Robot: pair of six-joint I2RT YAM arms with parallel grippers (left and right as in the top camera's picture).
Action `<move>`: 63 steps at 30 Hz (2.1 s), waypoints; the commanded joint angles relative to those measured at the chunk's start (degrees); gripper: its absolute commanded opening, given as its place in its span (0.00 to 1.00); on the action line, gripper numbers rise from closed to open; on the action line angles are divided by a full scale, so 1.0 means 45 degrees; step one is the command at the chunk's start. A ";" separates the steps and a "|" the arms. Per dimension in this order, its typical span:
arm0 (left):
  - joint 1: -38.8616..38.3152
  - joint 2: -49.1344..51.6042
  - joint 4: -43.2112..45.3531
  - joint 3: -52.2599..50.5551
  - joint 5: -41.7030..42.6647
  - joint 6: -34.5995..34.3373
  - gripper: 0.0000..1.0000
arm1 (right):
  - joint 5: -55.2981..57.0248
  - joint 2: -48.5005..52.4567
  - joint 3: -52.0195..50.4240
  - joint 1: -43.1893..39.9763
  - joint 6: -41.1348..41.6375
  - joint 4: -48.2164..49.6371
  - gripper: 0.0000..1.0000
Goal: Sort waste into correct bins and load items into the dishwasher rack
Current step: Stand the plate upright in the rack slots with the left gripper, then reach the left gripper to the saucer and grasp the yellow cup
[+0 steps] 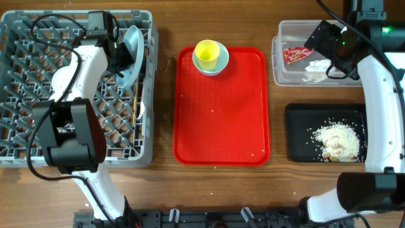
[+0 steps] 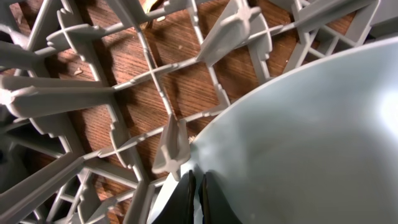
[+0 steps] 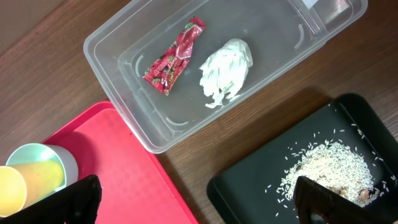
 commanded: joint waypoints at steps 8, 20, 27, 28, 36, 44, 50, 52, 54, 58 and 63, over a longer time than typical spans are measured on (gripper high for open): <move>0.1831 -0.4731 -0.0141 0.0209 -0.0971 -0.1175 0.04 | 0.0175 -0.0078 0.0151 0.0019 -0.0223 0.0024 1.00; -0.0845 -0.7368 -0.2050 0.0204 0.5212 -0.0534 0.85 | 0.0175 -0.0078 0.0151 0.0019 -0.0228 0.0024 1.00; -0.5901 -0.5557 -0.2327 0.0534 0.1491 0.1855 1.00 | 0.0175 -0.0078 0.0151 0.0019 -0.0223 0.0024 1.00; -0.6411 -0.4940 -0.2866 0.0937 0.0787 0.1909 0.99 | 0.0175 -0.0078 0.0151 0.0019 -0.0219 0.0024 1.00; -0.7475 -0.3264 0.0835 0.1345 -0.1049 0.2089 1.00 | 0.0175 -0.0078 0.0151 0.0019 -0.0219 0.0024 1.00; -0.7499 -0.0801 0.4371 0.1345 -0.0510 0.3128 0.99 | 0.0175 -0.0078 0.0151 0.0019 -0.0223 0.0024 1.00; -0.7499 0.0471 0.4308 0.1345 -0.0073 0.4279 0.86 | 0.0175 -0.0078 0.0151 0.0019 -0.0219 0.0024 1.00; -0.7499 0.0520 0.4260 0.1345 0.0253 0.4294 0.81 | 0.0175 -0.0078 0.0151 0.0019 -0.0223 0.0024 1.00; -0.7499 0.0627 0.4187 0.1345 0.0563 0.4561 0.78 | 0.0175 -0.0078 0.0151 0.0024 -0.0223 0.0024 0.99; -0.7485 0.1132 0.3706 0.1345 0.0423 0.4998 0.77 | 0.0175 -0.0078 0.0151 0.0019 -0.0223 0.0024 1.00; -0.7475 0.1331 0.3701 0.1345 0.0418 0.5367 0.69 | 0.0175 -0.0078 0.0151 0.0019 -0.0223 0.0024 1.00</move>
